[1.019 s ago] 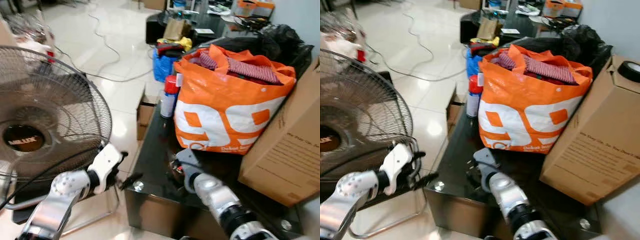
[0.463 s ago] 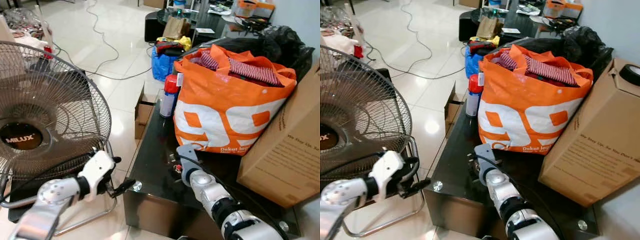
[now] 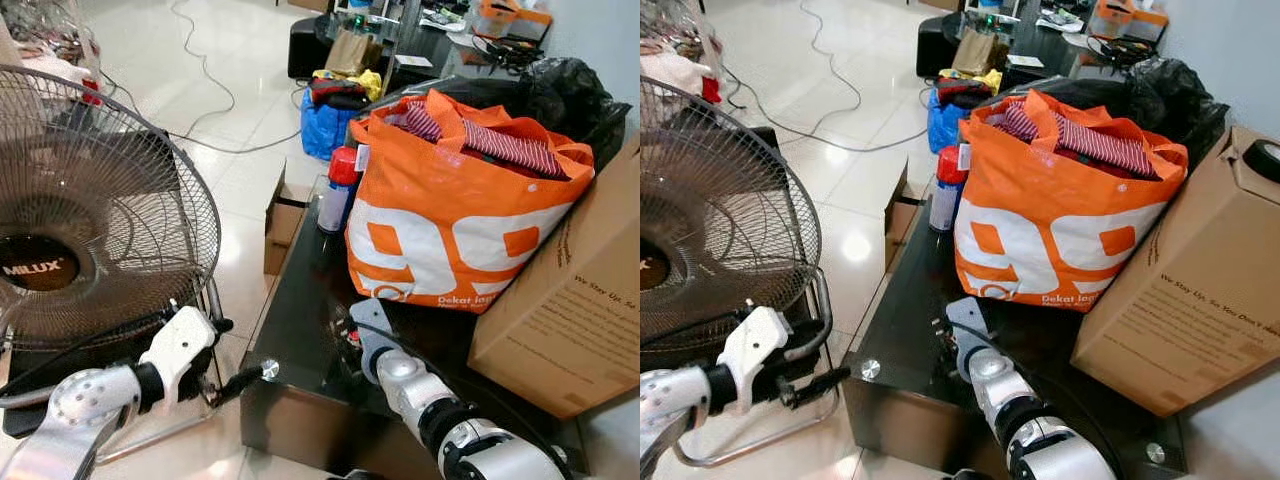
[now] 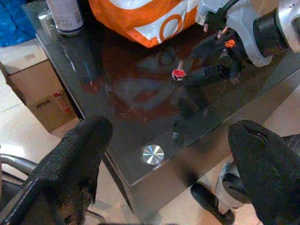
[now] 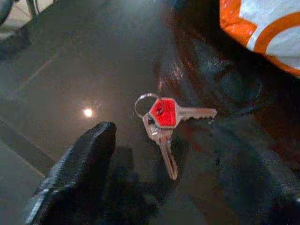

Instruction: Hang keys on a hook

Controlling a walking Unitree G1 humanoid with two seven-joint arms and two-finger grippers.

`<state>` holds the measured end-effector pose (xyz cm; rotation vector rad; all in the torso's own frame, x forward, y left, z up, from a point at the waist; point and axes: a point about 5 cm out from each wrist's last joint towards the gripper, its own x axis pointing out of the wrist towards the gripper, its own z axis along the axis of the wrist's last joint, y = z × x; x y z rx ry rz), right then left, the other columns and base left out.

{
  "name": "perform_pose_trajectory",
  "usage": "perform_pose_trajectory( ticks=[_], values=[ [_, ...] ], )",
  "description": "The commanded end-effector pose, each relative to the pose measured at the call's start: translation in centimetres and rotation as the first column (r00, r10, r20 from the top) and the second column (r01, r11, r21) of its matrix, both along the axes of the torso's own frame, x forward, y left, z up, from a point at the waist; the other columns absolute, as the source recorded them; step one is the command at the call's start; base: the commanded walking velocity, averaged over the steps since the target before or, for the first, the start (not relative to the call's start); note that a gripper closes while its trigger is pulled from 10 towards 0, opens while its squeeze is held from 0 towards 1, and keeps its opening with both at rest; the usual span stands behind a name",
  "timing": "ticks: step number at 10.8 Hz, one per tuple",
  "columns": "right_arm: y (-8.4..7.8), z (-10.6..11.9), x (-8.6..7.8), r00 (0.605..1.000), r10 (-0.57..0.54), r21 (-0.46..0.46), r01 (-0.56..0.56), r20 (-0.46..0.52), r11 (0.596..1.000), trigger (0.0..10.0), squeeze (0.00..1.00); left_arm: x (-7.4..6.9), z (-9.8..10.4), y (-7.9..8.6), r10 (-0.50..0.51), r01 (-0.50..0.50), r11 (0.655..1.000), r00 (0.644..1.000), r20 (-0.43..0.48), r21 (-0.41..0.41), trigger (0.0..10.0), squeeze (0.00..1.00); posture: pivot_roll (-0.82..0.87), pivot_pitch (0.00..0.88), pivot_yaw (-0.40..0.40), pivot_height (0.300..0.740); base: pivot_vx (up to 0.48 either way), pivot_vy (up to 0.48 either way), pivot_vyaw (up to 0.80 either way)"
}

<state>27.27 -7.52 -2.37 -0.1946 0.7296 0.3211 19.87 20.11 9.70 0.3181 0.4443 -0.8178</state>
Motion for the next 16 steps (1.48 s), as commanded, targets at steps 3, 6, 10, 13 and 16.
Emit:
perform_pose_trajectory(
  ticks=[3,6,10,13,16],
  values=[
    [-0.9,-0.2,0.1,1.0,-0.02,-0.015,0.02,-0.01,1.0,0.0,0.0,-0.4,1.0,-0.4,-0.004,0.004,1.0,1.0,0.003,-0.006,10.0,0.0,0.07,0.102,-0.154,0.74,0.0,0.0,0.0],
    [-1.2,-0.5,-0.3,1.0,-0.006,0.002,0.007,-0.027,1.0,0.0,0.0,-0.7,1.2,-0.9,0.003,-0.003,1.0,1.0,-0.004,-0.021,10.0,0.0,0.05,0.121,-0.157,0.74,0.0,0.0,0.0],
    [-1.6,-0.6,-0.5,0.998,0.057,0.025,-0.056,-0.031,0.998,0.0,0.0,-0.7,0.9,-1.9,-0.008,0.008,0.999,1.0,-0.017,-0.054,10.0,0.0,-0.02,0.121,-0.147,0.74,0.0,0.0,0.0],
    [-2.1,-0.5,-0.4,0.993,0.111,0.025,-0.111,-0.034,0.994,0.0,0.0,-0.8,0.7,-2.9,-0.03,0.028,0.996,0.999,-0.025,-0.08,10.0,0.0,-0.07,0.139,-0.143,0.74,0.0,0.0,0.0],
    [-2.1,-0.7,-1.0,0.99,0.132,0.04,-0.13,-0.044,0.991,0.0,0.0,-0.7,0.6,-3.1,-0.071,0.068,0.995,0.997,-0.036,-0.076,10.0,0.0,-0.08,0.161,-0.1,0.74,0.0,0.0,0.0]
  ],
)
